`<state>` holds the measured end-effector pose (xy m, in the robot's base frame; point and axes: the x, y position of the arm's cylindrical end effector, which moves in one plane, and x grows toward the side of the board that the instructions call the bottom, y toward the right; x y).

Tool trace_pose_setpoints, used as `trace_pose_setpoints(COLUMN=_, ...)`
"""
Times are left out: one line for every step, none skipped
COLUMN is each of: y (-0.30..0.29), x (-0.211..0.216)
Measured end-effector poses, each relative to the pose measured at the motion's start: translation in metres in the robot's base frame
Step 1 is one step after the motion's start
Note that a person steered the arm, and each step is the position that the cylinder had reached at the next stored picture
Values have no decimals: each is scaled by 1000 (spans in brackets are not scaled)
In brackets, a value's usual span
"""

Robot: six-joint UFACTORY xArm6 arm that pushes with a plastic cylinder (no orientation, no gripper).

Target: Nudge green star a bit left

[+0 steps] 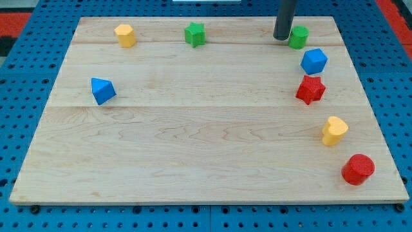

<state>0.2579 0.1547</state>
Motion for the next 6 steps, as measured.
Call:
trace_pose_setpoints(y=0, x=0)
trace_pose_setpoints(y=-74, x=0)
trace_pose_setpoints(y=-173, x=8)
trace_pose_setpoints(y=-252, x=28)
trace_pose_setpoints(y=-274, x=12)
trace_pose_setpoints(y=-258, x=-2)
